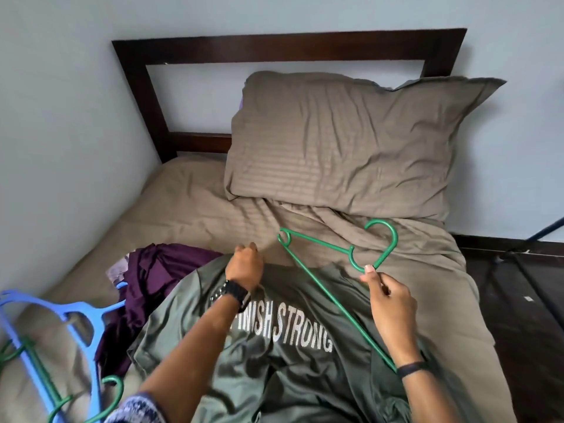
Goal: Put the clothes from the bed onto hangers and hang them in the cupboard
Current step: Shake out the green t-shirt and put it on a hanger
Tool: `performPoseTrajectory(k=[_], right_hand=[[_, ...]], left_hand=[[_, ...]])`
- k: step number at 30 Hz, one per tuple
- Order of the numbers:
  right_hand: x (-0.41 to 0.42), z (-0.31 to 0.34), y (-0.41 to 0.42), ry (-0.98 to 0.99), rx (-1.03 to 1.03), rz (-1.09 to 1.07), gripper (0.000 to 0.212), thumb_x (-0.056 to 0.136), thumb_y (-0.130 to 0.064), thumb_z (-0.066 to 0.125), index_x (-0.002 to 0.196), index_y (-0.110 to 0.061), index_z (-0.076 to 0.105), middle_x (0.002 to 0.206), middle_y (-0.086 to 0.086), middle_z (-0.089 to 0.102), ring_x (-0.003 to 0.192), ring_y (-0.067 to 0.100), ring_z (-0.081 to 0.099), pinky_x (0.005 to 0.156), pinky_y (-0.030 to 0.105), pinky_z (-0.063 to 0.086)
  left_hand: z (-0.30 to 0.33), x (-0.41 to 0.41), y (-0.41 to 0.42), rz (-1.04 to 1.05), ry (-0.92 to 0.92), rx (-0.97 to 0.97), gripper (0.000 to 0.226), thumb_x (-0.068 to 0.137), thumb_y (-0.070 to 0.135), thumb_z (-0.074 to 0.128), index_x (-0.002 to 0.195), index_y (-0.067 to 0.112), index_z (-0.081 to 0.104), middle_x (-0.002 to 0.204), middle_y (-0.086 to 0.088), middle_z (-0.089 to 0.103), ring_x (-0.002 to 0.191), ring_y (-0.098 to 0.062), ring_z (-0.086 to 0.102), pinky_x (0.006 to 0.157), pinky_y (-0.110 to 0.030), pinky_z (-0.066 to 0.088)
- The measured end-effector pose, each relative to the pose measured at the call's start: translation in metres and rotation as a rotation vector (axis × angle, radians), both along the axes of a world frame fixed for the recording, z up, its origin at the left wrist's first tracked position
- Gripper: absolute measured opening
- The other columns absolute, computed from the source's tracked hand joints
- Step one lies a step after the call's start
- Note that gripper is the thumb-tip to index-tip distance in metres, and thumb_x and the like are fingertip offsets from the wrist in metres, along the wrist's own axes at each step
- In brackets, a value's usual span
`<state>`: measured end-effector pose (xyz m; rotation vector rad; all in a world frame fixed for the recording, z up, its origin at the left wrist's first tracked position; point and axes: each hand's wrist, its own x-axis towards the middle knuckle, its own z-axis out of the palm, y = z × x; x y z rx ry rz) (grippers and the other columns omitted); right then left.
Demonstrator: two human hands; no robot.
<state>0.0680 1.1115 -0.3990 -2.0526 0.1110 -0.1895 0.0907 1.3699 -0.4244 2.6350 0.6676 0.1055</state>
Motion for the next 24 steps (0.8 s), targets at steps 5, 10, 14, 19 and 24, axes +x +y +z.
performPoseTrajectory(k=[5,10,14,19,24], right_hand=[[0.003,-0.006,-0.002,-0.002,-0.049,-0.002,0.036,0.093,-0.048,0.051,0.078,-0.023,0.072,0.053,0.0,0.051,0.067,0.027,0.05,0.061,0.035,0.034],[0.005,-0.013,-0.001,0.011,-0.082,-0.009,0.04,0.091,-0.054,0.048,0.079,-0.024,0.072,0.069,0.004,0.065,0.076,0.03,0.057,0.065,0.037,0.042],[0.004,-0.007,-0.005,-0.023,-0.044,0.027,0.037,0.092,-0.05,0.05,0.081,-0.024,0.073,0.072,0.005,0.069,0.077,0.028,0.058,0.065,0.037,0.04],[0.004,0.001,-0.008,-0.056,-0.035,0.061,0.034,0.092,-0.049,0.051,0.078,-0.027,0.073,0.066,0.006,0.066,0.071,0.026,0.057,0.064,0.041,0.041],[0.004,0.007,-0.004,-0.024,-0.168,0.075,0.037,0.089,-0.057,0.05,0.08,-0.029,0.071,0.056,-0.002,0.054,0.073,0.027,0.051,0.059,0.038,0.035]], left_hand=[[-0.007,0.012,0.022,0.143,0.099,-0.047,0.045,0.092,0.028,0.059,0.122,-0.002,0.044,0.125,-0.026,0.052,0.116,-0.042,0.051,0.094,-0.042,0.043],[-0.014,0.015,0.029,0.133,0.015,-0.216,0.033,0.084,0.013,0.069,0.11,0.001,0.052,0.113,-0.02,0.061,0.106,-0.036,0.058,0.086,-0.037,0.049],[-0.019,-0.002,0.04,0.157,-0.185,-0.46,0.029,0.076,0.0,0.075,0.091,0.004,0.051,0.08,-0.01,0.061,0.049,-0.006,0.06,0.045,-0.015,0.049],[-0.017,-0.016,0.045,0.169,-0.345,-0.509,0.027,0.08,-0.013,0.061,0.075,0.011,0.049,0.07,-0.007,0.058,0.046,-0.006,0.059,0.046,-0.012,0.048],[-0.005,-0.019,0.04,0.035,-0.26,-0.363,0.035,0.081,-0.015,0.041,0.089,-0.001,0.072,0.091,-0.013,0.071,0.057,-0.003,0.063,0.063,-0.015,0.054]])
